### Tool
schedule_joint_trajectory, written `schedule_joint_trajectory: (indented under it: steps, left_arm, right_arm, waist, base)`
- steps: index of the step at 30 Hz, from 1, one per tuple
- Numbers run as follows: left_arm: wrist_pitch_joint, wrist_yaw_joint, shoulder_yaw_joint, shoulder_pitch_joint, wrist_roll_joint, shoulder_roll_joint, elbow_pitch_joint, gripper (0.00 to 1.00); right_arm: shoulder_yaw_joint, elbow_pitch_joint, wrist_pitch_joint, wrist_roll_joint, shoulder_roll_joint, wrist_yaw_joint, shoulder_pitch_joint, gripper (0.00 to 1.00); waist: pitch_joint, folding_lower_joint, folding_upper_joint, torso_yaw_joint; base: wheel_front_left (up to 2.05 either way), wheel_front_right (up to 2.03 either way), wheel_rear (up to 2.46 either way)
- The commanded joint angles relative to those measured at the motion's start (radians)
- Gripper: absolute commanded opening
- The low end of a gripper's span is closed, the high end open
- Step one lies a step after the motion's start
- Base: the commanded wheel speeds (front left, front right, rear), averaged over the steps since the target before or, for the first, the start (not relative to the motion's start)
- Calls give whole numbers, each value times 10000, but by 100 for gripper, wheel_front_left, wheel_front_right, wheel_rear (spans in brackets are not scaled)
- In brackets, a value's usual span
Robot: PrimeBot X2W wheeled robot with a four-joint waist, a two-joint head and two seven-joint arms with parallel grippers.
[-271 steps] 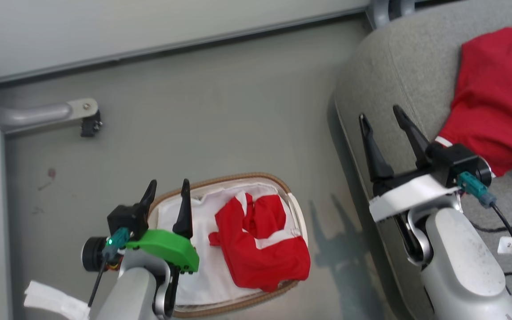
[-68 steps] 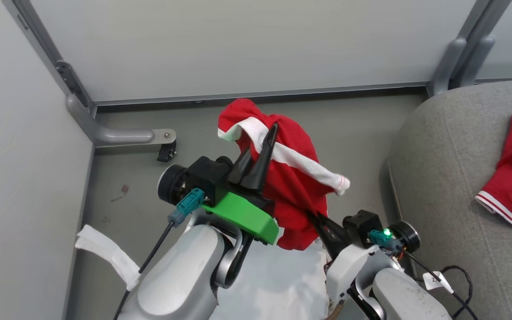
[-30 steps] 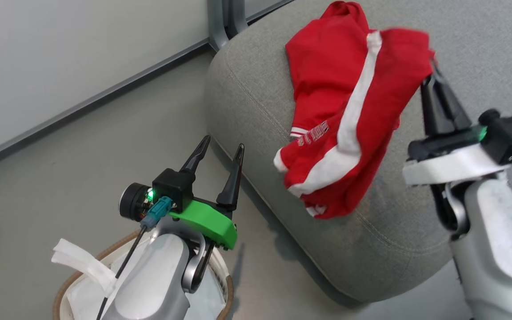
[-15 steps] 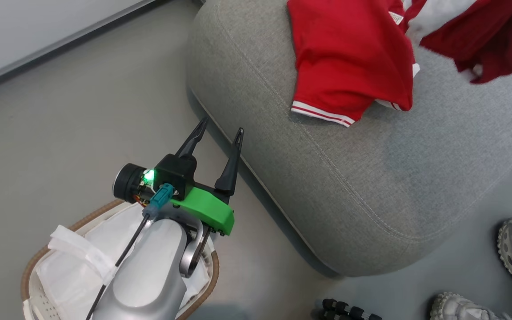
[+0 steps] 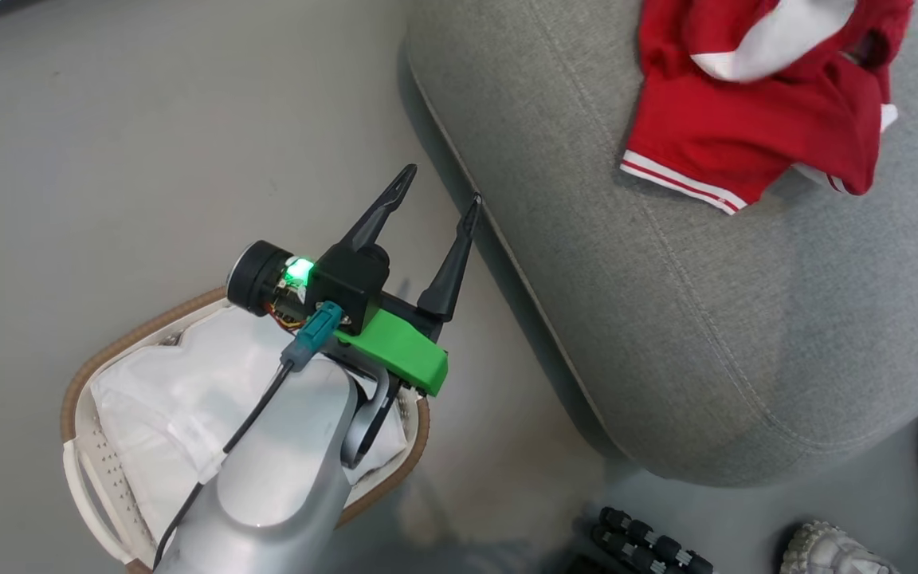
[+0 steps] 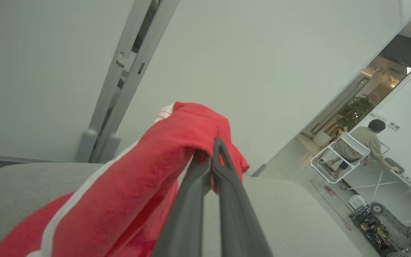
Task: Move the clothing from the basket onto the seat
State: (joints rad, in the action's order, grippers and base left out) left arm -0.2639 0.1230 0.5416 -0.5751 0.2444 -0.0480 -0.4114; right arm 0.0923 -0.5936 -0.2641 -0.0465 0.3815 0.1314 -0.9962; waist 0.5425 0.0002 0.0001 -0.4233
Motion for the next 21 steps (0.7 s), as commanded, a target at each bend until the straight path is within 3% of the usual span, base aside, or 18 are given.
schedule_joint_trajectory:
  steps: [1, 7, 8, 9, 10, 21]
  left_arm:
    - [-7, 9, 12, -203, 57, -50, 49, 100]
    - [-7, -10, 270, -59, 274, -48, 117, 100]
    - [-7, -28, 278, 4, 341, -49, 127, 100]
    - [-7, -49, 285, 53, 346, -49, 129, 100]
    - [-7, -71, 284, 140, 392, -49, 110, 100]
    - [-7, -264, 313, 915, 937, -49, 146, 100]
  right_arm:
    - [67, -254, 1, 41, -100, -14, 450, 0]
    - [247, -1084, -2, 270, -719, -14, 2167, 0]
    - [335, -1093, -1, 311, -785, -14, 2444, 38]
    - [432, -1037, -2, 387, -843, -14, 2705, 53]
    - [529, -953, 0, 456, -914, -14, 2998, 100]
    - [898, 753, 0, 878, -1506, -14, 5144, 100]
  waist:
    - [152, -2, -1, 256]
    - [-255, -2, -1, 217]
    - [-370, -2, -1, 182]
    - [-471, -2, -1, 146]
    - [-613, -2, -1, 104]
    - [-2099, -2, -1, 7]
  base:
    - [0, 0, 0]
    - [0, 0, 0]
    - [0, 0, 0]
    - [0, 0, 0]
    - [0, 0, 0]
    - [0, 0, 0]
